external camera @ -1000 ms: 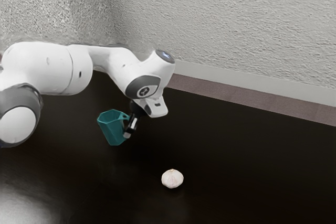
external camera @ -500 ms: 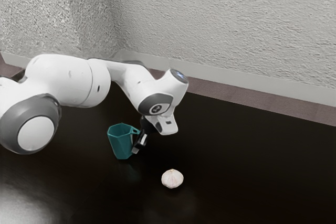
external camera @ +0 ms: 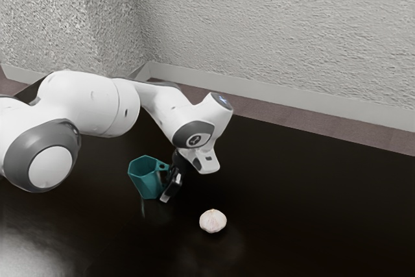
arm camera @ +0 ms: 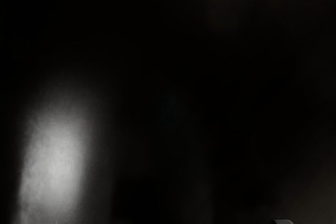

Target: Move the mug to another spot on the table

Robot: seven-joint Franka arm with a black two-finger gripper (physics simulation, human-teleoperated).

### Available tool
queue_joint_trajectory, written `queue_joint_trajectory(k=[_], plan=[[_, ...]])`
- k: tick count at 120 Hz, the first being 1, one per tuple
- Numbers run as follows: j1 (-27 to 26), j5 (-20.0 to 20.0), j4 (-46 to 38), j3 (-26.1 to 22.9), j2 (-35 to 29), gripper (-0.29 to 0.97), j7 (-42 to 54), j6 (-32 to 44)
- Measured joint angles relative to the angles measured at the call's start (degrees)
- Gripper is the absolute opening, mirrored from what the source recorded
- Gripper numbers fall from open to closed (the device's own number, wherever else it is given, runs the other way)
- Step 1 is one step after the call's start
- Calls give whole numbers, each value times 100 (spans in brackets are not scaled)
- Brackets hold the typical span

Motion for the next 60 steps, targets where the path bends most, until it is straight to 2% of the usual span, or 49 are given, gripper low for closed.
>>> queue_joint_trajectory(k=[17, 37, 49, 60], plan=[[-12, -65, 23, -16, -13, 64, 27, 30], [-15, -173, 223, -26, -178, 64, 62, 53], [-18, -463, 156, -197, -687, 66, 102, 59], [49, -939, -205, -259, -1512, 67, 181, 29]])
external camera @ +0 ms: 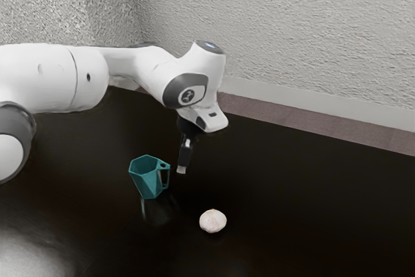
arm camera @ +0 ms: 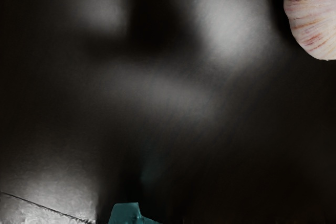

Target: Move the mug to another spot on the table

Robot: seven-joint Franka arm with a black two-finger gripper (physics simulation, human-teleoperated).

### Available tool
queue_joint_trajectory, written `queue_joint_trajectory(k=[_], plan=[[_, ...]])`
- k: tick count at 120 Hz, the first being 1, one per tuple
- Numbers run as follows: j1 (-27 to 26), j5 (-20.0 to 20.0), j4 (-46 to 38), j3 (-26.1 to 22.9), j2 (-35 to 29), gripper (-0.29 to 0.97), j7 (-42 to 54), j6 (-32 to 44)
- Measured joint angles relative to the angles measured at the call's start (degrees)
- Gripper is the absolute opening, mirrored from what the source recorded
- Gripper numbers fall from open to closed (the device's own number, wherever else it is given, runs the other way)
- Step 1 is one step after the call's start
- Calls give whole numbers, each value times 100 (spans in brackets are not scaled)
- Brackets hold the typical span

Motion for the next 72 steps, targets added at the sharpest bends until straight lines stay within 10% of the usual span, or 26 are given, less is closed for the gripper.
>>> queue_joint_trajectory(k=[72], plan=[[747, -880, -204, 29, -2249, 68, 333, -663]])
